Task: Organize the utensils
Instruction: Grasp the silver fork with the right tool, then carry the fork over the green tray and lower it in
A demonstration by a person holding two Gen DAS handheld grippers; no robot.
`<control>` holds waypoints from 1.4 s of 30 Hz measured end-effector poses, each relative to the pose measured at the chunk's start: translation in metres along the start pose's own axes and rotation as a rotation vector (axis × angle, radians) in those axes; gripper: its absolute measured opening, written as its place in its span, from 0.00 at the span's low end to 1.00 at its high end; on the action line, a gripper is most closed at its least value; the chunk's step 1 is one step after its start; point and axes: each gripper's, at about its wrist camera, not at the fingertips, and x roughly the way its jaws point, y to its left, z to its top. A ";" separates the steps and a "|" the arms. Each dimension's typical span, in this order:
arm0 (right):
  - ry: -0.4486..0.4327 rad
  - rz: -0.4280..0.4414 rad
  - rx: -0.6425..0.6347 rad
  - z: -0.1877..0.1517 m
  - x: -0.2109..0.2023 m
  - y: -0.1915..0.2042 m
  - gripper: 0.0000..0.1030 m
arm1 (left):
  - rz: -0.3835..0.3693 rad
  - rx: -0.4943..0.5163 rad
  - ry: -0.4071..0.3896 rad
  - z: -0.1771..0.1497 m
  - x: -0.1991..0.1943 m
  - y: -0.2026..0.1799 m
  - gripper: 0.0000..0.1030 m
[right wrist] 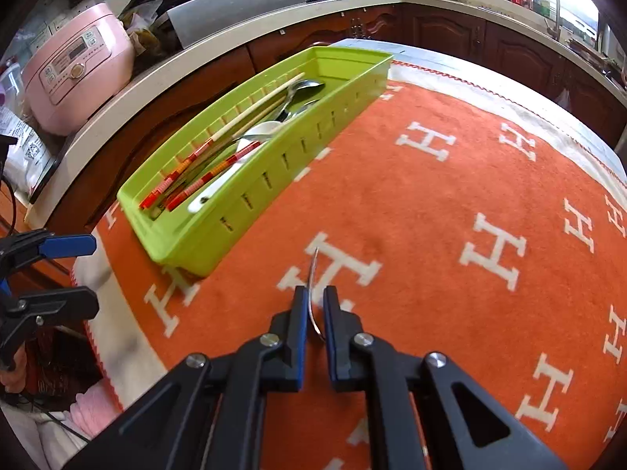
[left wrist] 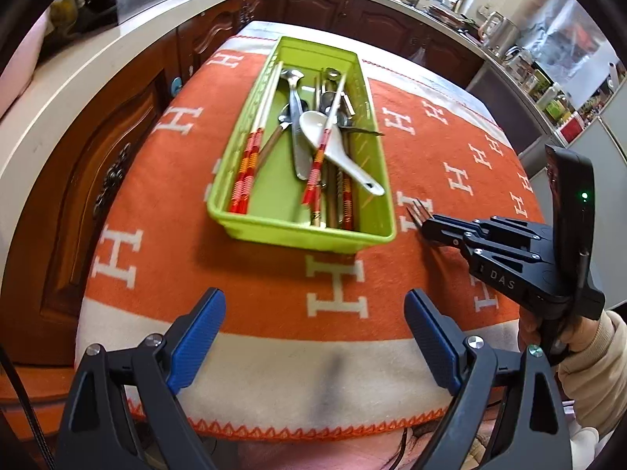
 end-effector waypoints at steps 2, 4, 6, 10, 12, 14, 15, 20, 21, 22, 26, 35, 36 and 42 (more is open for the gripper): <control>0.018 0.006 -0.016 -0.001 0.001 0.001 0.07 | -0.001 0.007 0.002 0.002 0.001 -0.003 0.88; 0.032 0.006 -0.043 -0.003 0.001 0.003 0.07 | -0.005 0.008 0.007 0.004 0.004 -0.004 0.88; 0.032 0.008 -0.044 -0.004 0.001 0.001 0.07 | -0.007 0.007 0.012 0.005 0.007 -0.005 0.88; 0.025 0.040 -0.011 -0.006 -0.002 -0.009 0.07 | -0.007 0.005 0.022 0.007 0.012 -0.007 0.88; 0.021 0.038 0.011 -0.006 -0.003 -0.012 0.06 | -0.007 0.005 0.018 0.008 0.011 -0.008 0.88; 0.024 0.046 0.051 -0.005 -0.003 -0.016 0.03 | -0.008 0.002 0.016 0.010 0.011 -0.009 0.88; 0.028 0.059 0.077 -0.005 -0.004 -0.019 0.03 | -0.011 -0.001 0.012 0.012 0.010 -0.009 0.88; 0.023 0.130 0.202 0.003 -0.015 -0.026 0.02 | -0.027 -0.019 -0.013 0.023 0.004 -0.009 0.88; 0.018 0.144 0.220 0.006 -0.018 -0.026 0.02 | -0.029 -0.022 -0.018 0.025 0.003 -0.009 0.88; 0.009 0.160 0.243 0.010 -0.023 -0.026 0.02 | -0.030 -0.026 -0.024 0.027 0.001 -0.009 0.88; -0.023 0.217 0.319 0.027 -0.038 -0.025 0.02 | -0.007 -0.032 -0.044 0.039 -0.003 -0.007 0.88; -0.096 0.369 0.406 0.089 -0.049 -0.012 0.02 | 0.066 -0.128 -0.169 0.085 -0.030 0.018 0.88; -0.100 0.385 0.404 0.094 -0.050 -0.010 0.02 | 0.067 -0.136 -0.175 0.088 -0.031 0.020 0.88; -0.107 0.434 0.419 0.128 -0.040 -0.005 0.02 | 0.078 -0.175 -0.198 0.101 -0.033 0.033 0.88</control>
